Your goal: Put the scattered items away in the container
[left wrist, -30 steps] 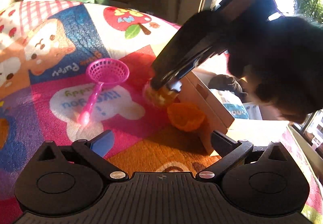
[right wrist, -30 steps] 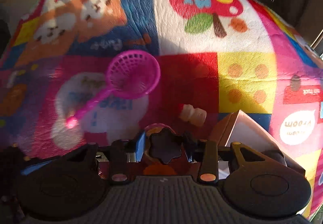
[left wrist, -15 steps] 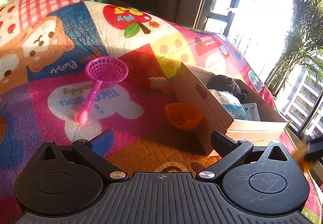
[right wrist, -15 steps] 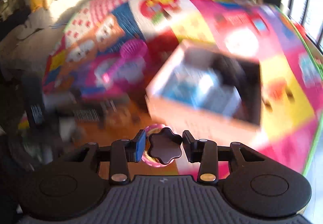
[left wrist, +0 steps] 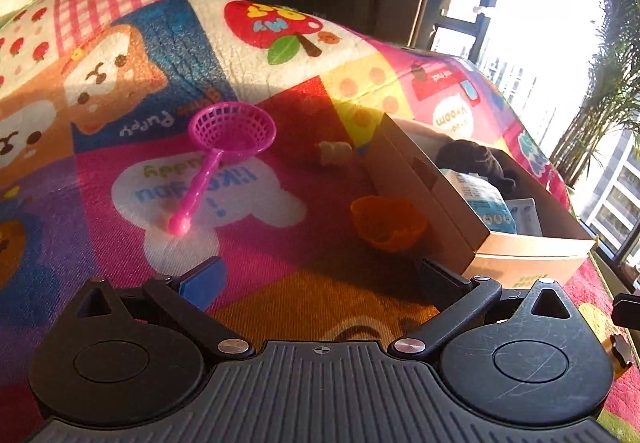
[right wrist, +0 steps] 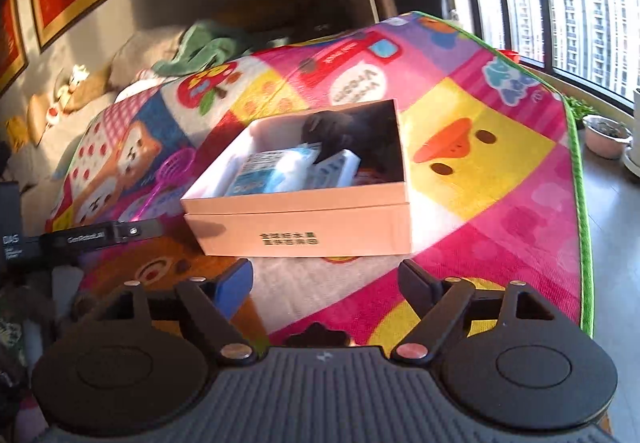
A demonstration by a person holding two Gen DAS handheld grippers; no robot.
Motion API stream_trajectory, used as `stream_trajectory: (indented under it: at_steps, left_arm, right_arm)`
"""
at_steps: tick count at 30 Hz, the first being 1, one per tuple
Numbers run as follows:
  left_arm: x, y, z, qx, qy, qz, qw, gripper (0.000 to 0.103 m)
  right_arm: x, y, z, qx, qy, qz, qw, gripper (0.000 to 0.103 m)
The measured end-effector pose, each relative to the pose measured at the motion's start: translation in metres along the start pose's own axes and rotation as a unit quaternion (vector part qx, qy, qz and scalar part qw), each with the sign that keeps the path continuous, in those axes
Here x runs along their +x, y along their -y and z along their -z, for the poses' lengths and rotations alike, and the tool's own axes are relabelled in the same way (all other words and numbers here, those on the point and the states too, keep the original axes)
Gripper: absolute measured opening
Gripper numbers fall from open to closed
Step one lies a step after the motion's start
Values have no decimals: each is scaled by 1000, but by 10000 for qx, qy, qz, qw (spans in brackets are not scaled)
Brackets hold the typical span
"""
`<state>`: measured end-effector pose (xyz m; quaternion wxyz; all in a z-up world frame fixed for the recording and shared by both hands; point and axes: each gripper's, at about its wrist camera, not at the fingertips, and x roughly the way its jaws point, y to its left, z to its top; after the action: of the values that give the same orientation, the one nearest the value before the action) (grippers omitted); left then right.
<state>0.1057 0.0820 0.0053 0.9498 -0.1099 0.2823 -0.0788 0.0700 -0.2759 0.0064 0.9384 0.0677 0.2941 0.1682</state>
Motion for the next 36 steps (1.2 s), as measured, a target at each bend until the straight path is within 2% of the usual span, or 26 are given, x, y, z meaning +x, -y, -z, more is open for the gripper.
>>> stream_trajectory:
  at_steps: [3,6,9,12,14,21,25,30,36]
  left_arm:
    - [1,7,1,180,-4,-59,9998,103]
    - [5,10,0,253,-112,-108,9996,103]
    - [9,11,-1,277,-234,-195,9992,103]
    - [7,14,1,366,-182,-341,9986,103]
    - [4,18,2,462,-99,-474,9978,103]
    - [2,33,3,846,-208,-981,9914,103]
    - [-4,34,8,825,-298,-916,9919,103]
    - [-11,41,7,1098,-161,-876,9899,103]
    - [-2,51,-3,1848,-91,-1001,9776,103]
  right_arm:
    - [-1,6,6,185,44,-270,9995,85]
    - [-5,6,14,83,118,-504,9986,87]
    - [2,6,20,133,-17,-440,9989,88]
    - [9,5,23,287,-228,-467,9982,88]
    - [7,0,24,254,-220,-419,9986,88]
    - [-13,-34,22,-421,-155,-123,9989,88]
    - [-24,-39,20,-506,-19,-125,9986,93]
    - [-22,-34,20,-465,22,-57,9989,96]
    - [-14,-25,23,-403,50,20,9992,96]
